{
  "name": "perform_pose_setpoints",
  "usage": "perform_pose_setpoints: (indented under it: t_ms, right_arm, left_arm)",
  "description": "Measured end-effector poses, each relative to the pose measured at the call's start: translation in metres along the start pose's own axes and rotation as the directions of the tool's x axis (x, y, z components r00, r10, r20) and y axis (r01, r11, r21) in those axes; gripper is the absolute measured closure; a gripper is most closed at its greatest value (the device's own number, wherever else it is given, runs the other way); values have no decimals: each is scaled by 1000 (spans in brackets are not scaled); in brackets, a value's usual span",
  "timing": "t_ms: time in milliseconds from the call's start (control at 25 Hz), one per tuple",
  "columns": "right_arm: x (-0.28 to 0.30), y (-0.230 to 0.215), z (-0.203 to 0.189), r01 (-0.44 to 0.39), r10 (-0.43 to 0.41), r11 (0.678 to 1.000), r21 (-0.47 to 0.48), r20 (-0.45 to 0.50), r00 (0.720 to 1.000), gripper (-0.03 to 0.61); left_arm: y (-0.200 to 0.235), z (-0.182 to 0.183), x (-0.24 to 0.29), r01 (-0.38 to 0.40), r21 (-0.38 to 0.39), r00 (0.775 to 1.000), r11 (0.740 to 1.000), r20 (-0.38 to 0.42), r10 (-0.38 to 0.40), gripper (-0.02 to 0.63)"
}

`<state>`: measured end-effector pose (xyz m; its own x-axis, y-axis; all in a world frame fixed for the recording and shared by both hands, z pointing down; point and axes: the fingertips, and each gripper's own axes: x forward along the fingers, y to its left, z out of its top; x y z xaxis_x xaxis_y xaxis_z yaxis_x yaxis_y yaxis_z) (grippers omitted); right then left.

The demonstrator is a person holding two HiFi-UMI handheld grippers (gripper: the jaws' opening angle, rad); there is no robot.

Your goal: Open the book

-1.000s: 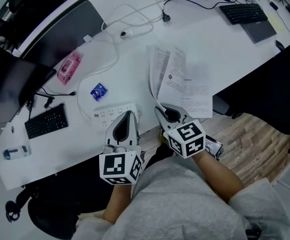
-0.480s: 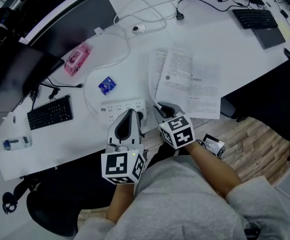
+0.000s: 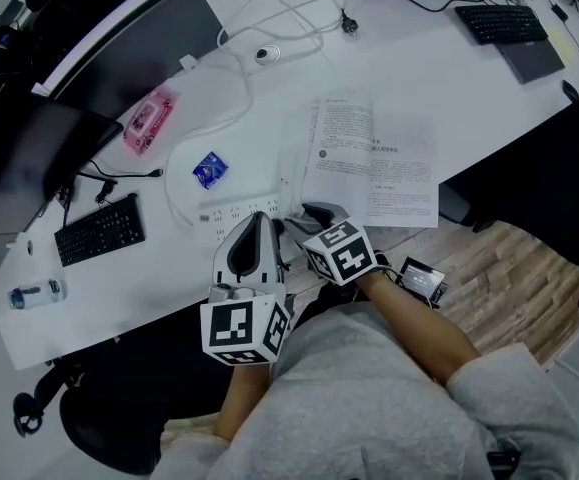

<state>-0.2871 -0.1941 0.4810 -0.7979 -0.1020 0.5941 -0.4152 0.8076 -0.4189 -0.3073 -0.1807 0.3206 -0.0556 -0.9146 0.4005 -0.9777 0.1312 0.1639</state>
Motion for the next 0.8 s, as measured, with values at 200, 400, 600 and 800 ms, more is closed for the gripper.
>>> perform_pose_setpoints:
  t_ms: [200,400,600,800]
  right_arm:
    - [-6,5,7,-6,5,1000,15,41,999,403]
    - [-22,3,9,-3,0,999,35,82,997,403]
    - [-46,-4,17,4,-15,997,73,149,989,403]
    - [-84,-11,17,16,-28,998,64,195,980,403]
  left_arm:
    - [2,3,-2,6,2,1000,1000,13,-6,603]
    - [-10,-2,3,22,23,1000,1000,5,-22,603]
    - [-20,-3,6,37,51,999,998,1,-37,603]
    - [-32,-7,5,59,77,998,995,-3,-59,603]
